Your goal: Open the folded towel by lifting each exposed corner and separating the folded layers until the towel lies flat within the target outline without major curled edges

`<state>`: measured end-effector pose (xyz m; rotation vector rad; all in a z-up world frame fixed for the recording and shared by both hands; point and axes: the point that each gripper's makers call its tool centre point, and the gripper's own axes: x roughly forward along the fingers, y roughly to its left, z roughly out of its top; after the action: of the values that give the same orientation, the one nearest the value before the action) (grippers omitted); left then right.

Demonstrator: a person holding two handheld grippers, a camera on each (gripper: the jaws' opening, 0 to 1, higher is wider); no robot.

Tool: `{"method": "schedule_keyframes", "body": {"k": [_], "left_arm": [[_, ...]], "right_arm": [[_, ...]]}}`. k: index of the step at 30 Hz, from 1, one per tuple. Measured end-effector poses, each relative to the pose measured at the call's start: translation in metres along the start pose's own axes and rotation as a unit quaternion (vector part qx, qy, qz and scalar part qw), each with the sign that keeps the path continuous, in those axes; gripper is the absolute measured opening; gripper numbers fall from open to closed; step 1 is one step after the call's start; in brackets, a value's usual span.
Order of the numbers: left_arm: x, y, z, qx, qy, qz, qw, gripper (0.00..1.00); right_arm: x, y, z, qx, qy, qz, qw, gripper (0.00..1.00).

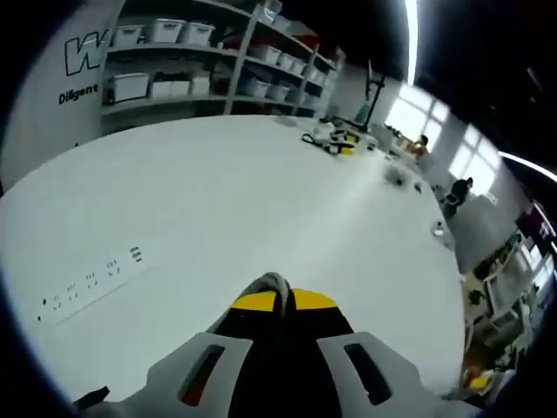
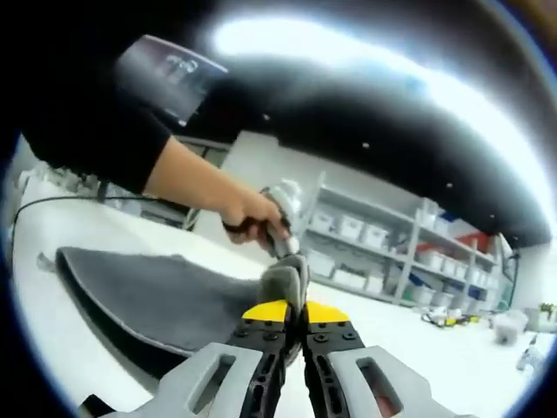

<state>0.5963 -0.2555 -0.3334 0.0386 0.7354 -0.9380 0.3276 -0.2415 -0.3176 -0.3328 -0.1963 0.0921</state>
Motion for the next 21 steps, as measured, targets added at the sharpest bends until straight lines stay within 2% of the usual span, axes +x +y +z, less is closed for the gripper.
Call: {"method": "schedule_keyframes", "body": {"k": [8, 13, 16, 21], "left_arm": [[0.021, -0.003, -0.002, 0.005, 0.017, -0.001, 0.9998, 0.02], [0.028, -0.008, 0.000, 0.012, 0.022, -0.005, 0.9997, 0.02], [0.031, -0.011, -0.001, 0.016, 0.025, -0.006, 0.9995, 0.03], [0.038, -0.014, -0.003, 0.020, 0.030, -0.008, 0.9993, 0.03]], "right_arm": [[-0.004, -0.002, -0.014, -0.003, 0.020, 0.005, 0.9998, 0.01], [-0.002, -0.007, -0.015, -0.005, 0.022, 0.006, 0.9997, 0.03], [-0.001, -0.009, -0.012, -0.011, 0.019, 0.003, 0.9998, 0.08], [0.003, -0.016, -0.018, -0.004, 0.037, 0.007, 0.9993, 0.01]]}}
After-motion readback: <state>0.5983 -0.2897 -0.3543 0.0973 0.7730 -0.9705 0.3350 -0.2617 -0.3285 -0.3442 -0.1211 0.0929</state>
